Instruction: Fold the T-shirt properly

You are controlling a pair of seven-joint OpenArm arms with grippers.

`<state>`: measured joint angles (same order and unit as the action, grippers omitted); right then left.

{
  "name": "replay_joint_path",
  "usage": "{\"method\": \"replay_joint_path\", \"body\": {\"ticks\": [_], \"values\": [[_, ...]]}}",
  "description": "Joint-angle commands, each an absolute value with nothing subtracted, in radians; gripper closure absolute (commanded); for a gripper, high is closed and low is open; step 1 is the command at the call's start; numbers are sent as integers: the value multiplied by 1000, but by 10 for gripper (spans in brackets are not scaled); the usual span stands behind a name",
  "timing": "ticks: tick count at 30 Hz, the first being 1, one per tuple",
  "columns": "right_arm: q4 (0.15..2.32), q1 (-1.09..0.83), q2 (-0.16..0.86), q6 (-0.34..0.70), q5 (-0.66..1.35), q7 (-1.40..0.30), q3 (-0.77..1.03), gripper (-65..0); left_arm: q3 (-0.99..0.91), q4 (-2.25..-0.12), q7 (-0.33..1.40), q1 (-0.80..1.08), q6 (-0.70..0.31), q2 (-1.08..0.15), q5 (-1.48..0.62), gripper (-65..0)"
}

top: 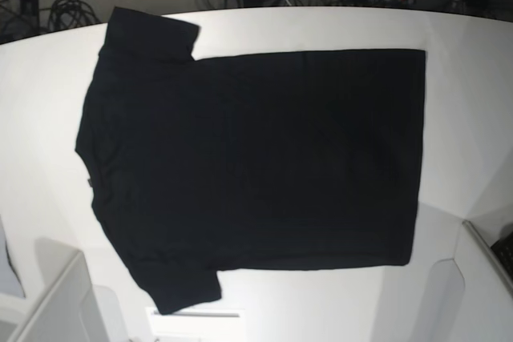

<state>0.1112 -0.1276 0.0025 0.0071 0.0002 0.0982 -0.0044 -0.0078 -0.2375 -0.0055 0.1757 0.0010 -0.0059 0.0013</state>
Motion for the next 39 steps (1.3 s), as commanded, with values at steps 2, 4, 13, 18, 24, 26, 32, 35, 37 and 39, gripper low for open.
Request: {"method": "replay_joint_path", "body": {"ticks": [2, 4, 13, 18, 24, 26, 32, 35, 37, 39], "values": [[111, -125, 8, 1, 2, -2, -5, 0, -10, -237, 4, 185, 7, -8, -1, 0], [111, -116, 8, 1, 2, -33, -5, 0, -8, -236, 4, 193, 5, -8, -1, 0], [111, -177, 8, 1, 2, 171, -5, 0, 2, -297, -255, 309, 5, -10, 10, 0], [111, -182, 8, 1, 2, 176, -5, 0, 5, -286, -302, 323, 5, -28, 5, 0], [111, -185, 8, 1, 2, 177, -5, 0, 5, -295, -305, 341, 5, -30, 12, 0], [111, -185, 8, 1, 2, 177, -5, 0, 5, -295, -305, 341, 5, -30, 12, 0], [271, -305, 10, 1, 2, 197, -5, 0, 5, -371, -386, 421, 5, -61, 13, 0], [440, -406, 10, 1, 2, 166, -4, 0, 5, -429, -484, 489, 5, -87, 13, 0], [536, -460, 10, 1, 4, 140, 1, 0, 5, -446, -516, 521, 5, -91, 13, 0], [624, -510, 10, 1, 4, 114, 2, 0, 5, -464, -536, 553, 5, -113, 12, 0]]}}
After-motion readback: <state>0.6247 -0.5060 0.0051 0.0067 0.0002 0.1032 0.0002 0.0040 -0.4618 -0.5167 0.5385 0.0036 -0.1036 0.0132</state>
